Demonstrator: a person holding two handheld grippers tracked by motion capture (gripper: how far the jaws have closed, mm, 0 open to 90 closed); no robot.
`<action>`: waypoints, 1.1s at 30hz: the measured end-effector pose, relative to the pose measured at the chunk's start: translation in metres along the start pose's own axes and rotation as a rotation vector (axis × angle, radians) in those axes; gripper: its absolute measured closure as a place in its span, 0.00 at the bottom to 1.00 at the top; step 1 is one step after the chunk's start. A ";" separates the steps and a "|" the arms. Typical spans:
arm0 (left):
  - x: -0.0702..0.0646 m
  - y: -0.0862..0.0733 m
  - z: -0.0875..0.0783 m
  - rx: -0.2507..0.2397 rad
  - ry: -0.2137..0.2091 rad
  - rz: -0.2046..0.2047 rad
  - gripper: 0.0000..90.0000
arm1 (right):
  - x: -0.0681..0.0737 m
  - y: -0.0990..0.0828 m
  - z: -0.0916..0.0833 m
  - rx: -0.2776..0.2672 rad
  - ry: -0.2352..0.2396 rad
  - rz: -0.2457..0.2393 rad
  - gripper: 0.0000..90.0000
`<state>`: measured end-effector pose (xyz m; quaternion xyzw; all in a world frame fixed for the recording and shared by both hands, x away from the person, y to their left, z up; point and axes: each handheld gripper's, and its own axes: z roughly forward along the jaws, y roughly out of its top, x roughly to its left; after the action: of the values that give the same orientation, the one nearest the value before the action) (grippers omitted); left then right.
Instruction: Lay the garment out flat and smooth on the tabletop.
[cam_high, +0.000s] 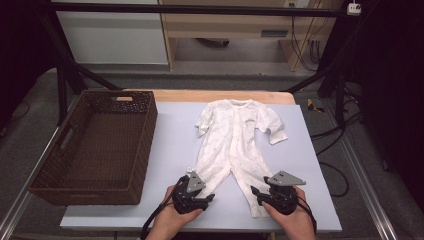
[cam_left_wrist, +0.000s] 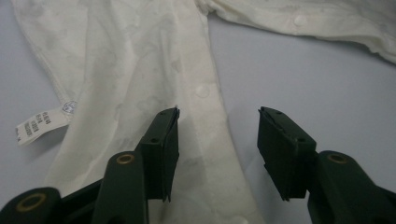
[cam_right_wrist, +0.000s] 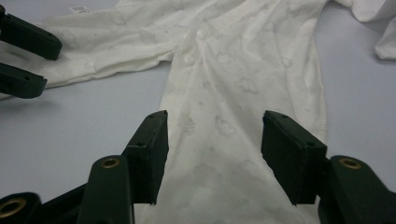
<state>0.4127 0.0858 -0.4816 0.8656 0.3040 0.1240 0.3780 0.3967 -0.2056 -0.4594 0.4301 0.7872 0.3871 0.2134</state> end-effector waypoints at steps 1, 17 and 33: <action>-0.001 -0.001 0.000 -0.006 0.010 0.006 0.54 | 0.000 0.000 0.000 0.000 0.000 0.001 0.47; -0.015 0.005 -0.005 -0.079 -0.041 -0.008 0.95 | -0.004 0.001 -0.003 -0.012 -0.029 0.017 0.50; -0.041 0.016 0.005 -0.124 -0.077 -0.026 0.95 | 0.002 0.004 0.001 -0.009 -0.015 0.016 0.51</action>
<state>0.3897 0.0488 -0.4728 0.8406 0.2924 0.1045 0.4439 0.3979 -0.2020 -0.4570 0.4384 0.7803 0.3889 0.2182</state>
